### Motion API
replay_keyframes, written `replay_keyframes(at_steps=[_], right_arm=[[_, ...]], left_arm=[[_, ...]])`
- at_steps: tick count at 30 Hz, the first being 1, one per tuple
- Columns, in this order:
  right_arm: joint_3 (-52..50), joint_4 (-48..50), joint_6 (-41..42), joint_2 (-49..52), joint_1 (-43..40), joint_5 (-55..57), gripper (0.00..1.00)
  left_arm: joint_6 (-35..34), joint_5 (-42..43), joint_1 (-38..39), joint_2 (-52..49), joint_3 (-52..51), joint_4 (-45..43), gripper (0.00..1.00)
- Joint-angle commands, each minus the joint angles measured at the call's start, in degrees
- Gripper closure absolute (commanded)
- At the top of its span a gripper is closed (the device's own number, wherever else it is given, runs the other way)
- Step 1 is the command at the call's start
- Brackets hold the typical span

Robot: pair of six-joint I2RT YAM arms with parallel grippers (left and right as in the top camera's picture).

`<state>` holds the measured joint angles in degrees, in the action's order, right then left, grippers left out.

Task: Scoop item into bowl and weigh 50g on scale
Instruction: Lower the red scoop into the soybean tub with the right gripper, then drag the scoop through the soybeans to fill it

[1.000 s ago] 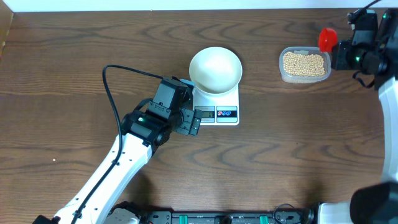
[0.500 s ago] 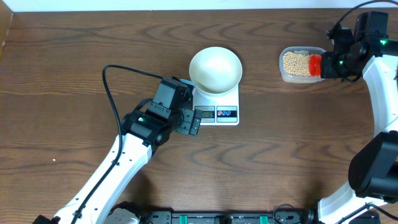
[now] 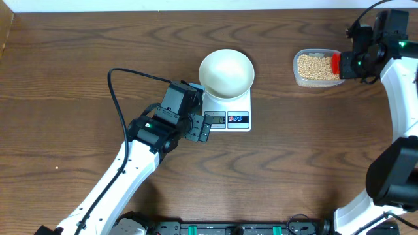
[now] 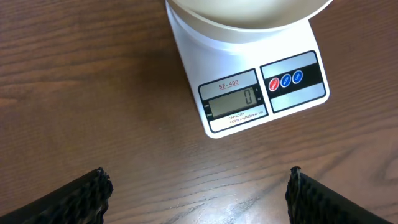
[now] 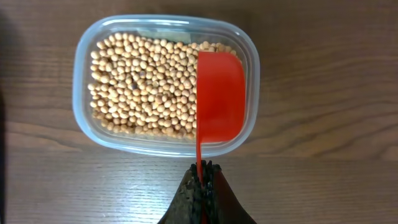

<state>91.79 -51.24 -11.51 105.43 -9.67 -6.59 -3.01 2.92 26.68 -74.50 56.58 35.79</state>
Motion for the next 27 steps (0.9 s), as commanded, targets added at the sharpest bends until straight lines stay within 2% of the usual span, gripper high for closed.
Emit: replay_keyframes(at_steps=[1,10,27], right_arm=[[1.0,0.1,-1.0,2.3,0.3,0.5,0.99],[1.0,0.2,1.2,5.4,0.2,-0.8,0.99],[1.0,0.5,4.4,9.1,-1.7,-22.9,0.99]], left_arm=[[0.0,0.1,-0.2,-0.1,-1.1,0.2,0.08],[0.0,0.1,-0.2,-0.1,-1.1,0.2,0.08],[0.0,0.1,-0.2,-0.1,-1.1,0.2,0.08]])
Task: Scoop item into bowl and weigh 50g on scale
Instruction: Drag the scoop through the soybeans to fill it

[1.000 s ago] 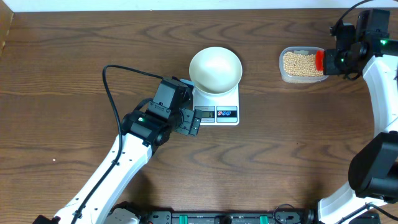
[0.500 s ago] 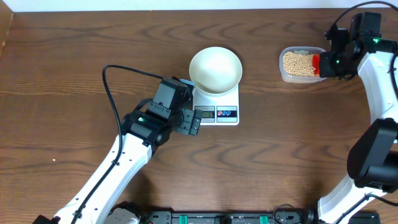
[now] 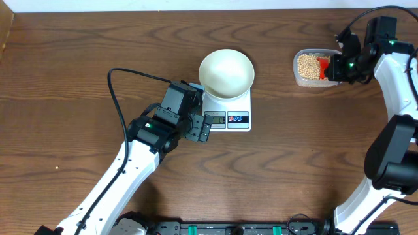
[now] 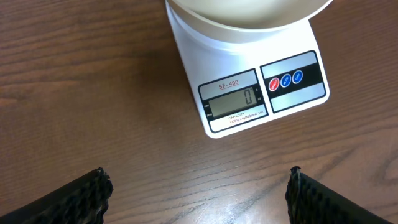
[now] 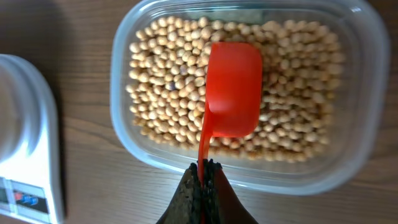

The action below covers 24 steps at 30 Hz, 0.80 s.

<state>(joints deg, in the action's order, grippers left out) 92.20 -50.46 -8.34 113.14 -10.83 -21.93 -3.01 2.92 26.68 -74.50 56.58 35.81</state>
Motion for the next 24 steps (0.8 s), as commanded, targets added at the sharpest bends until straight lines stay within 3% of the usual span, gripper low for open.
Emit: replay_keyframes(at_steps=[1,11,24], right_arm=[[0.6,-0.3,1.3,1.7,-1.2,-9.2,0.99],[0.6,-0.3,0.8,5.9,-9.6,-25.8,0.99],[0.6,0.2,-0.3,8.9,-13.2,-38.1,0.99]], left_arm=[[0.0,0.1,-0.2,-0.1,-1.1,0.2,0.08],[0.0,0.1,-0.2,-0.1,-1.1,0.2,0.08],[0.0,0.1,-0.2,-0.1,-1.1,0.2,0.08]])
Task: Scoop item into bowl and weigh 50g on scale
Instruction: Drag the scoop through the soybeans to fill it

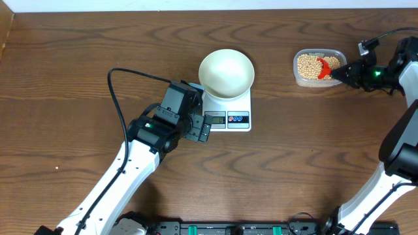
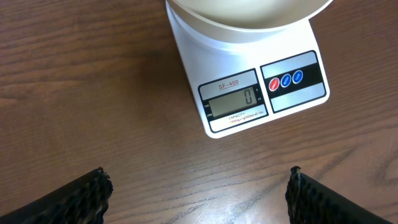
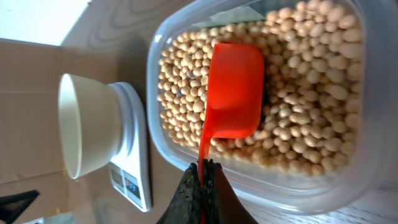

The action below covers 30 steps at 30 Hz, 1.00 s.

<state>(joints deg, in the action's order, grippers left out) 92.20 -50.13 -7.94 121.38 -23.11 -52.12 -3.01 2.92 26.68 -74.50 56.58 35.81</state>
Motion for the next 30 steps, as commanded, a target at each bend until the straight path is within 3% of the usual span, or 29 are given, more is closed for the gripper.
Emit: replay_keyframes(at_steps=[1,11,30], right_arm=[[0.6,-0.2,-0.7,0.7,-1.4,-9.1,0.99],[0.6,-2.7,-2.4,0.7,-6.4,-14.9,0.99],[0.6,-5.0,-1.8,0.7,-7.7,-26.8,0.99]], left_arm=[[0.0,0.1,-0.2,-0.1,-1.1,0.2,0.08],[0.0,0.1,-0.2,-0.1,-1.1,0.2,0.08],[0.0,0.1,-0.2,-0.1,-1.1,0.2,0.08]])
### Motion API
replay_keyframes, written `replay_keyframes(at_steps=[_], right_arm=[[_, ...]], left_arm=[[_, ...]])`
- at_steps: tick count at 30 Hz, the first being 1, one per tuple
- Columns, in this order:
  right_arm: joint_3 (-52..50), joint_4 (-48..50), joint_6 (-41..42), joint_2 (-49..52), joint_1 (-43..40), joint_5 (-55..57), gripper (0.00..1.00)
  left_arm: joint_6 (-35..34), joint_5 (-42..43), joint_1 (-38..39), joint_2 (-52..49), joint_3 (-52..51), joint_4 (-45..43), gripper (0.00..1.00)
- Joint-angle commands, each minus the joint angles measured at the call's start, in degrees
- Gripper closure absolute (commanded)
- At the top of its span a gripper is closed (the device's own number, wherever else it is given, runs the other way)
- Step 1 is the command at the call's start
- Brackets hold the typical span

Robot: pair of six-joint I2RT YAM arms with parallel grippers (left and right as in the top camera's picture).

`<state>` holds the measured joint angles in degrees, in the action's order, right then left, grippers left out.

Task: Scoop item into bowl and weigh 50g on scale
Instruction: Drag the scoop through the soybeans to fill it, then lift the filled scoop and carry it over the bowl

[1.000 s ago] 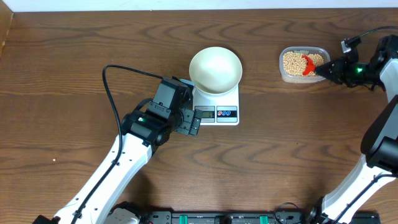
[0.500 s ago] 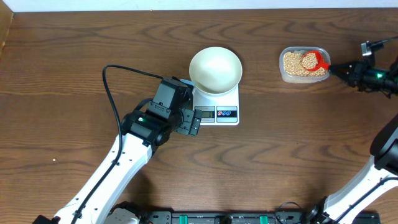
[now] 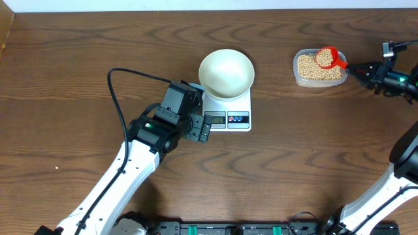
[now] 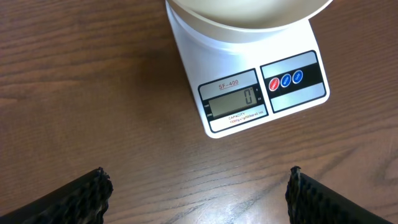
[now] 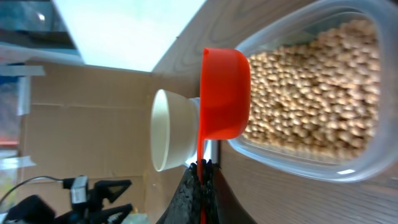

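Note:
My right gripper is shut on the handle of a red scoop, held level above the clear tub of soybeans at the back right. The scoop holds beans, seen from overhead. A cream bowl stands empty on the white scale, whose display reads 0. My left gripper hangs open over bare table just in front of the scale, with nothing between its fingers.
The left arm and its black cable lie across the table's left half. The tub sits near the table's far edge. Wood table stretches between scale and tub.
The scoop was down among the beans in the tub; now it is raised above the tub, loaded with beans, and the right arm has swung back to the right. Left arm unchanged.
My right gripper held the empty scoop at the tub's right edge. Then the scoop lay bowl-down on the beans, then dug into them at a steeper tilt. Now it is lifted out with beans. The scale has read 0 throughout and the left gripper stayed open.

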<state>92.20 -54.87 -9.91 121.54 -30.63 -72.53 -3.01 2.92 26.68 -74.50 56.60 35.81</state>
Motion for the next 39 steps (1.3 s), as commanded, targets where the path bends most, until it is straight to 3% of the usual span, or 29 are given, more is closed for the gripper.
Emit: replay_keyframes(at_steps=[1,11,20,29,39], right_arm=[[0.6,-0.2,0.3,0.5,-0.2,-7.0,0.99],[0.6,-0.1,2.6,0.5,1.5,-16.8,0.99],[0.6,1.4,4.2,0.5,8.1,-16.9,0.99],[0.6,11.8,14.0,0.5,16.6,-15.5,0.99],[0.7,22.9,22.8,-0.4,26.8,-6.3,0.99]], left_arm=[[0.0,0.1,-0.2,-0.1,-1.1,0.2,0.08],[0.0,0.1,-0.2,-0.1,-1.1,0.2,0.08],[0.0,0.1,-0.2,-0.1,-1.1,0.2,0.08],[0.0,0.1,-0.2,-0.1,-1.1,0.2,0.08],[0.0,0.1,-0.2,-0.1,-1.1,0.2,0.08]])
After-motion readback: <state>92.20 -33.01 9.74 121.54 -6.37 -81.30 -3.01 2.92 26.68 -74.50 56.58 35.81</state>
